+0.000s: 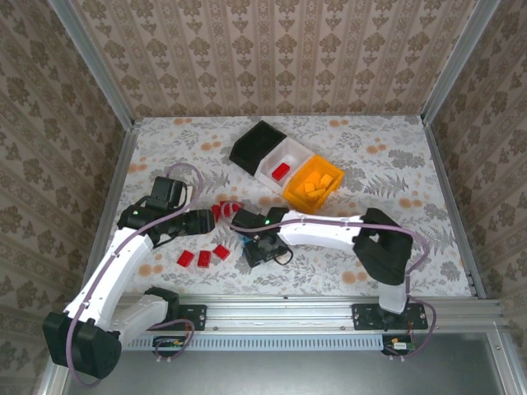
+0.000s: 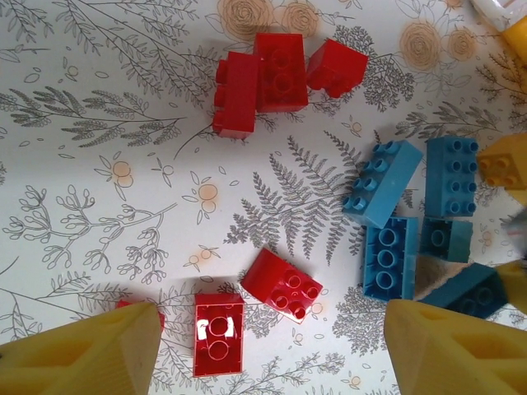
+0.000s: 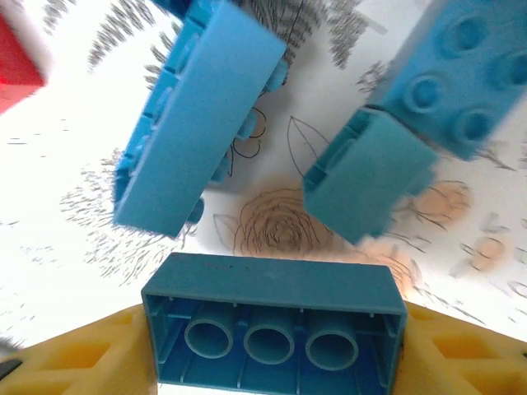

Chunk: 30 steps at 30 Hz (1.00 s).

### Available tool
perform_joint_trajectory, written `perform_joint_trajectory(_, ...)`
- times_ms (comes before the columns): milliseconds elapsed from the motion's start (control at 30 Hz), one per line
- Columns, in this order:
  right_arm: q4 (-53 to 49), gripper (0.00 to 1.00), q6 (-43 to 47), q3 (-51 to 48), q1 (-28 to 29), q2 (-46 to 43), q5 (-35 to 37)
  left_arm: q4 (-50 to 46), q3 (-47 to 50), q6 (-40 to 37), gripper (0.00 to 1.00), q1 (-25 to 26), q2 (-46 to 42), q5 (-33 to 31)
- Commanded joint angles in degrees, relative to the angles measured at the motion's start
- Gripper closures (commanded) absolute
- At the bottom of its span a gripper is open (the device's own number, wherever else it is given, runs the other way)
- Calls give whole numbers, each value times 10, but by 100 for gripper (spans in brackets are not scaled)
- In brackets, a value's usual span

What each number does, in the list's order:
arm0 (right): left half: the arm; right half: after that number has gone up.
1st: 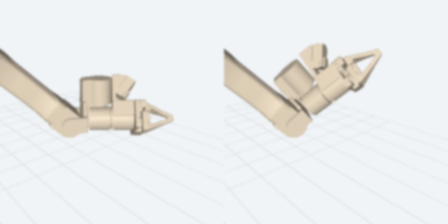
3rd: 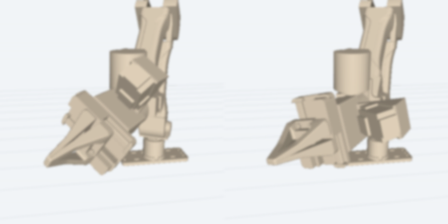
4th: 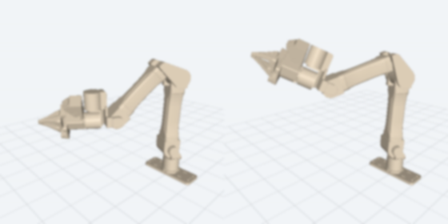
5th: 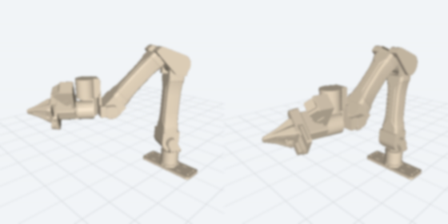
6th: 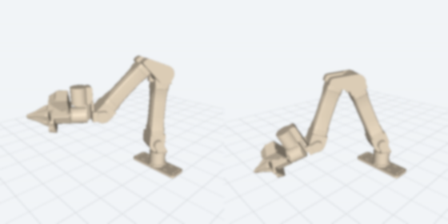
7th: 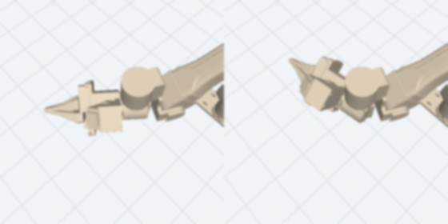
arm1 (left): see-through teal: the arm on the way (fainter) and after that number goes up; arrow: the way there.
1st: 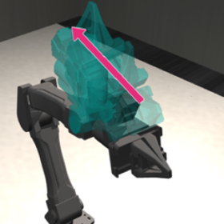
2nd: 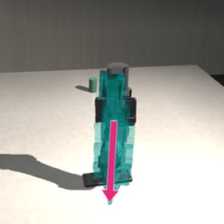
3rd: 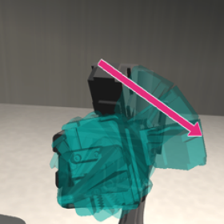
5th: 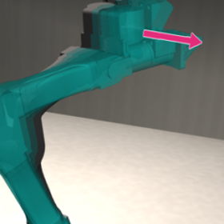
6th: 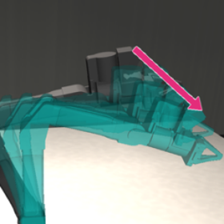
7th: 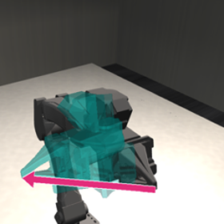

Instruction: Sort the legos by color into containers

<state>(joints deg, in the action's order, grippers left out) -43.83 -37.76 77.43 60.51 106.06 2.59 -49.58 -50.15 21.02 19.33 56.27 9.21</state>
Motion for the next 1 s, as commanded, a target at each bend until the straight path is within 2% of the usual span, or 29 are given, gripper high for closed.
perform_joint_trajectory(0, -30, 42, -1, 4, -32, -88, 9, 7, 4, -4, 27, -5, -4, 17)
perform_joint_trajectory(133, -39, 43, 38, 61, -115, -116, -22, 22, 12, -1, 26, 0, 0, 34)
perform_joint_trajectory(267, -45, 43, 86, 190, -206, -53, -49, 29, 21, 6, 26, 24, -1, 29)
perform_joint_trajectory(433, -30, 44, 100, 370, -276, 104, -96, 46, 39, 32, 25, 63, -1, 24)
perform_joint_trajectory(500, -47, 44, 103, 473, -297, 189, -110, 53, 42, 42, 25, 88, 1, 22)
perform_joint_trajectory(667, -103, 44, 126, 751, -320, 378, -121, 55, 39, 53, 24, 114, 14, 19)
perform_joint_trajectory(733, -105, 44, 121, 826, -328, 427, -123, 52, 37, 53, 24, 119, 20, 19)
perform_joint_trajectory(800, -73, 40, 108, 829, -339, 440, -132, 50, 36, 54, 24, 122, 25, 19)
perform_joint_trajectory(900, -32, 24, 108, 798, -346, 431, -136, 51, 38, 58, 24, 123, 25, 19)
perform_joint_trajectory(967, -23, 21, 114, 790, -348, 422, -140, 53, 40, 60, 23, 124, 26, 18)
